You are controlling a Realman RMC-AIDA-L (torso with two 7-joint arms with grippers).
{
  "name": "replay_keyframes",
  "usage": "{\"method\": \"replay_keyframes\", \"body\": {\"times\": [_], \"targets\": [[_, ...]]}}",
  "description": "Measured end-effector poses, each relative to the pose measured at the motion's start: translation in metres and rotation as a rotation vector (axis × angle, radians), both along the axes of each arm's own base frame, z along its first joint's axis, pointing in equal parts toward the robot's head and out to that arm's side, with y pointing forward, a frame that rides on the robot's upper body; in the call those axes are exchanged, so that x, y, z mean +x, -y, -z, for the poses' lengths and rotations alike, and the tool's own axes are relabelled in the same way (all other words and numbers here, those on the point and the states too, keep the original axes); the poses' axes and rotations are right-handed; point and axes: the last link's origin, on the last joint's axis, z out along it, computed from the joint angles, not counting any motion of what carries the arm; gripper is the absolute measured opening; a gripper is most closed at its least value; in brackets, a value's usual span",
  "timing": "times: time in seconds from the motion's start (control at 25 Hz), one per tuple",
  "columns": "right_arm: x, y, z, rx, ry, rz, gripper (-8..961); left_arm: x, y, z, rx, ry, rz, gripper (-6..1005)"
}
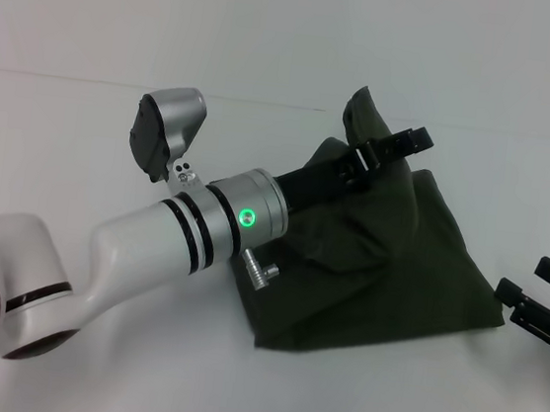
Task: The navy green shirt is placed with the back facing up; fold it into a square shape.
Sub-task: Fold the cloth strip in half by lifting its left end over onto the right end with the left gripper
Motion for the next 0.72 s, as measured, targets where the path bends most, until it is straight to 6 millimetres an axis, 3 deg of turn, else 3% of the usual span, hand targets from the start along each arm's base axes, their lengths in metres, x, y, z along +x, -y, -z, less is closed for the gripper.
{"method": "replay_keyframes", "body": {"times": [0.48,0.72], "targets": [[0.0,-0.001,0.0,0.004,-0.001,0.005,841,0.017,0.006,0.004,0.017,0.074,0.018,883],[-0.001,-0.002,0.0,0.003,-0.004,-0.001,841,0.033,0.015,0.004,0.125,0.044,0.176,957]]}}
